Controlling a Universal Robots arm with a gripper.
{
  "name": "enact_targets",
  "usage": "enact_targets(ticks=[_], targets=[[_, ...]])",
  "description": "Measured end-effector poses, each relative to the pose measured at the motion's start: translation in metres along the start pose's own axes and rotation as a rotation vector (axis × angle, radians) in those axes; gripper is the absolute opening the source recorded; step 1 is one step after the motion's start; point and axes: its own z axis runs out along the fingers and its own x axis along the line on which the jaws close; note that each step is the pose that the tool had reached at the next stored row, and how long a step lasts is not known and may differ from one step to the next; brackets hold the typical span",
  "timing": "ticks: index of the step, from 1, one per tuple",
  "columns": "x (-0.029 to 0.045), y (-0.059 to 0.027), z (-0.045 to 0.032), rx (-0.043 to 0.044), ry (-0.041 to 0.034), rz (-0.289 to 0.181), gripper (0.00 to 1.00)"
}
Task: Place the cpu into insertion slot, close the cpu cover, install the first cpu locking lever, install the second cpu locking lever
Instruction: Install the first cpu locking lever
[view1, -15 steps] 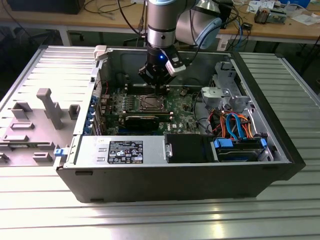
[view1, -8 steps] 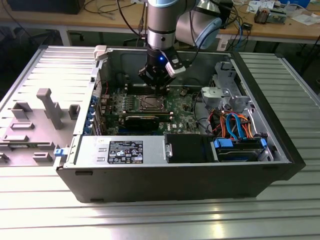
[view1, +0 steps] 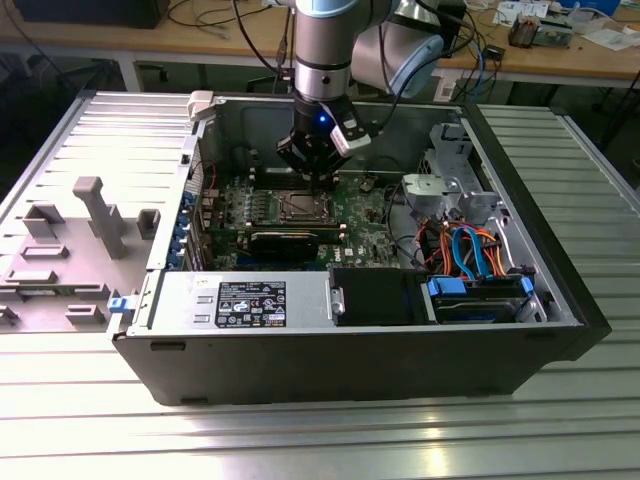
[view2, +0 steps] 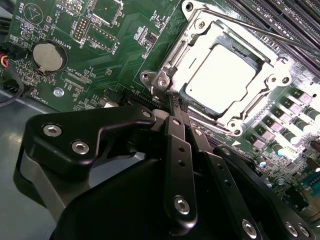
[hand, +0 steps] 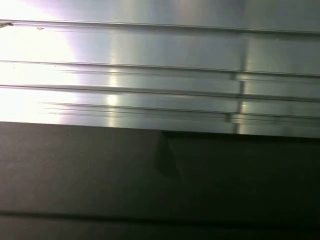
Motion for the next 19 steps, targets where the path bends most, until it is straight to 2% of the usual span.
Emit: enact_targets(ticks=[4,8,12,19], targets=[[-0.0001,0.0000,-0.0040,-0.0006,-0.0008,0.000,0.11],[-0.0001,-0.0003,-0.0047,-0.0002,-0.0003,0.000,0.11],[0.0000,-0.0035,-0.0035,-0.0004,-0.0004,0.000,0.11],[-0.0007,-0.0036,0.0009,-0.0001,0.0000,0.000,0.11]])
